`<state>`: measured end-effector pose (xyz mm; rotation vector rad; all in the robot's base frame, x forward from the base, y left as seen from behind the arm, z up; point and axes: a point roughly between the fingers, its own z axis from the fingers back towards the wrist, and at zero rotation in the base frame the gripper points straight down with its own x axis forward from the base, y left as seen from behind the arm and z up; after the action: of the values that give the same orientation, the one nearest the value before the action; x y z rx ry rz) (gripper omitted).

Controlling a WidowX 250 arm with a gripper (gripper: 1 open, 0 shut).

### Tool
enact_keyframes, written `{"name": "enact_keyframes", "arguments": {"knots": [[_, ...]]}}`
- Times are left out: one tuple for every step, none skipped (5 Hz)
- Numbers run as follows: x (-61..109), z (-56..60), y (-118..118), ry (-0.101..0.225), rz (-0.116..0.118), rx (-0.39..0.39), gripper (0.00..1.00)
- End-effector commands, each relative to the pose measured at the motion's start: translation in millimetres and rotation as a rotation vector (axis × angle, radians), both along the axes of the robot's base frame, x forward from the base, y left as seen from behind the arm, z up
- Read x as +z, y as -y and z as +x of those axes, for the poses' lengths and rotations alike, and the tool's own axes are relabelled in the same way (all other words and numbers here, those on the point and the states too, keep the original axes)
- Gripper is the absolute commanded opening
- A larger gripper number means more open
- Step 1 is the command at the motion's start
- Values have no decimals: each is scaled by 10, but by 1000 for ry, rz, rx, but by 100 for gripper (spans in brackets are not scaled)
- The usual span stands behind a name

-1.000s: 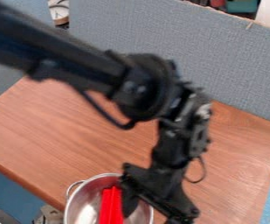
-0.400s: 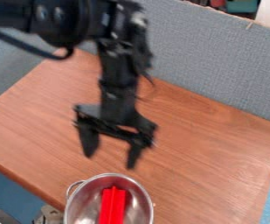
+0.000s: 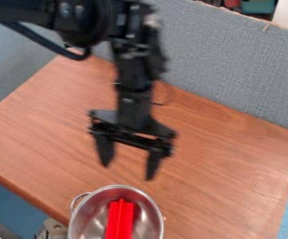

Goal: Put the red object in the metal pot

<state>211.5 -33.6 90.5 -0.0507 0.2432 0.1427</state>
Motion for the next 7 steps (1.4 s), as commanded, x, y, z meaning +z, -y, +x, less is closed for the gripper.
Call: {"name": "enact_keyframes", "arguments": {"knots": [[394, -4, 495, 31, 3, -13, 100], [588, -22, 856, 17, -2, 29, 100], [542, -262, 607, 10, 2, -68, 0], [529, -405, 376, 11, 17, -147, 100], [483, -406, 91, 12, 33, -92, 0], [419, -402, 67, 13, 32, -74, 100], [481, -359, 111, 9, 38, -137, 100]]}}
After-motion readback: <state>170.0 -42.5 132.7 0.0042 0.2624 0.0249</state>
